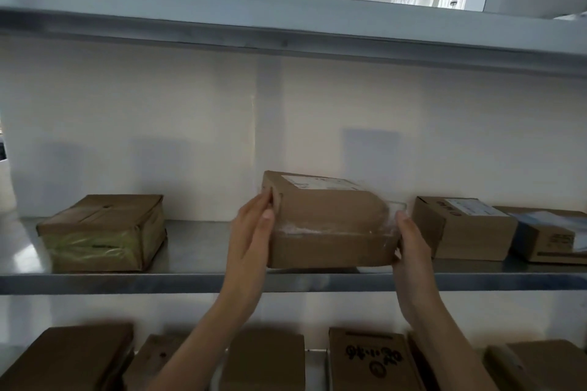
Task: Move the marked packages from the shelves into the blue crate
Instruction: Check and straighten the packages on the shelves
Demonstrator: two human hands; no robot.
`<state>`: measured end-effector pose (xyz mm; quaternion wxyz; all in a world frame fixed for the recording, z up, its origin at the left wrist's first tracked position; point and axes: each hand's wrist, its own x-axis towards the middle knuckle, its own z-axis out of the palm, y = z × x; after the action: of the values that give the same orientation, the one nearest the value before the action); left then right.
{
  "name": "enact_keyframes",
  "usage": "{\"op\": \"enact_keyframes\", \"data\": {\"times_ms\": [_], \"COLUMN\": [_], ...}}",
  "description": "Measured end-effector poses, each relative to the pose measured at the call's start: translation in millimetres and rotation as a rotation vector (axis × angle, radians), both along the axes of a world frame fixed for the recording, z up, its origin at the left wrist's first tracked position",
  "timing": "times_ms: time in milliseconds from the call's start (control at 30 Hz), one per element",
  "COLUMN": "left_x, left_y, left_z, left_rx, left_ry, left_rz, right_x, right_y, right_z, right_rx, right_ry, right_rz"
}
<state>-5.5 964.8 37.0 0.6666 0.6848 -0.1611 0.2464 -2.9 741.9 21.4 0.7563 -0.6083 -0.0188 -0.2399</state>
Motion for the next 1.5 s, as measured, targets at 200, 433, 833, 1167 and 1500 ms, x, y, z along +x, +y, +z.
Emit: {"op": "enact_keyframes", "data": {"times_ms": [200, 433, 833, 1167, 1500], "left_x": [-15, 16, 31, 26, 11], "left_y": [-21, 1, 8, -21, 94], "left_z": [-2, -11, -32, -26, 5], "left_rx": [0.136, -0.327, -0.518, -0.099, 0.073], "left_ry": [-0.125, 0.258, 0.316, 0.367, -0.258], "left_rz": [-0.004, -0.064, -0.01, -0.049, 0.553], "right_x": [6, -9, -20, 14, -16], "right_y": [0, 36, 70, 19, 115], "right_z": [-12, 1, 10, -32, -23], "right_rx": [0.161, -0.317, -0.669, -0.38, -0.649], "right_ry": [0.064, -0.101, -0.205, 0.032, -0.467], "right_rz": [0.039, -0.079, -0.29, -0.164, -0.427]}}
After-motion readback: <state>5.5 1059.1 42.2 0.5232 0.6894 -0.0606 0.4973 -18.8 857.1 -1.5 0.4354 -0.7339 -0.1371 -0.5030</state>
